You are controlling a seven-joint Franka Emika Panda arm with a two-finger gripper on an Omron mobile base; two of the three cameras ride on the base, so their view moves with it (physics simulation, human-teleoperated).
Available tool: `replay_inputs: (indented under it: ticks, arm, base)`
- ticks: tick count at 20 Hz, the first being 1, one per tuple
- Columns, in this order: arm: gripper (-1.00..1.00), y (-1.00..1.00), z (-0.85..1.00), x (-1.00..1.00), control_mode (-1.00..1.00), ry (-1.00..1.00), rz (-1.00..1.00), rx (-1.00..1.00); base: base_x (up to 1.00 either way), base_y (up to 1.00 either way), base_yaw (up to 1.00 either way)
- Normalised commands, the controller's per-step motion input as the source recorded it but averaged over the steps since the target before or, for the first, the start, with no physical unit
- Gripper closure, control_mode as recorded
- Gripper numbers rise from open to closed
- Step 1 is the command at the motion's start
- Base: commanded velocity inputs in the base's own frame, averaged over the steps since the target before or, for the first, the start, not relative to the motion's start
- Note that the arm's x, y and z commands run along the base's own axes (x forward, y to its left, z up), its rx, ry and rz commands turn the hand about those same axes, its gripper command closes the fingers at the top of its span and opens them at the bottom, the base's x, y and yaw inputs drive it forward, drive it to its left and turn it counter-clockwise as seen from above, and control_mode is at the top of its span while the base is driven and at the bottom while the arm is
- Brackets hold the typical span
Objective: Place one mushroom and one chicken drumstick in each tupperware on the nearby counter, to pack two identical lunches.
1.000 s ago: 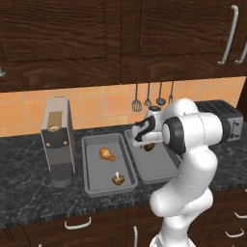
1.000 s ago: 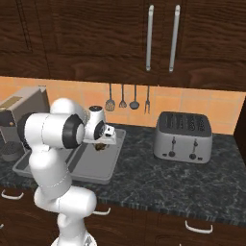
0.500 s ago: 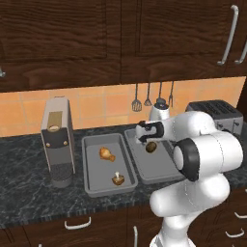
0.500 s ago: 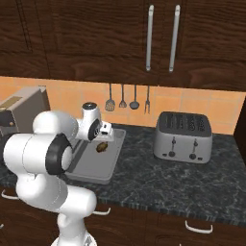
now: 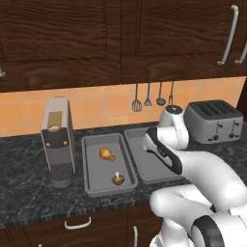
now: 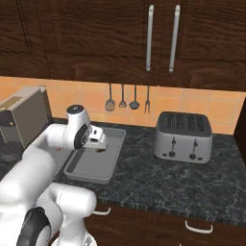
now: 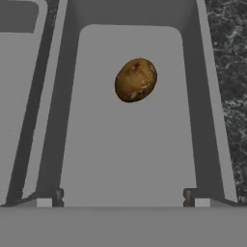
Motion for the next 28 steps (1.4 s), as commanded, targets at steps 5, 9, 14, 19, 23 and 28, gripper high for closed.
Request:
replay_inputs:
  ticks: [5, 9, 14, 19, 23, 28]
  arm:
    - [-1.0, 0.05, 0.75, -0.97, -1.0, 0.03, 0.0, 0.0]
    - [-1.0, 0.0, 0.54, -0.98, -1.0, 0.0, 0.0, 0.0]
    - [-1.0, -0.01, 0.56, -0.89, -1.0, 0.0, 0.0, 0.0]
    - [-1.0, -0.01, 0.67, -0.87, -1.0, -0.03, 0.0, 0.0]
    - [-1.0, 0.0, 0.82, -0.79, -1.0, -0.1, 0.0, 0.0]
    - [-1.0, 0.0, 0.93, -0.61, -1.0, -0.21, 0.0, 0.0]
  base:
    - [0.0, 0.0, 0.0]
    - [0.0, 0.0, 0.0]
    - [0.0, 0.0, 0.0]
    - [0.0, 0.0, 0.0]
    - [0.0, 0.0, 0.0]
    - [0.0, 0.0, 0.0]
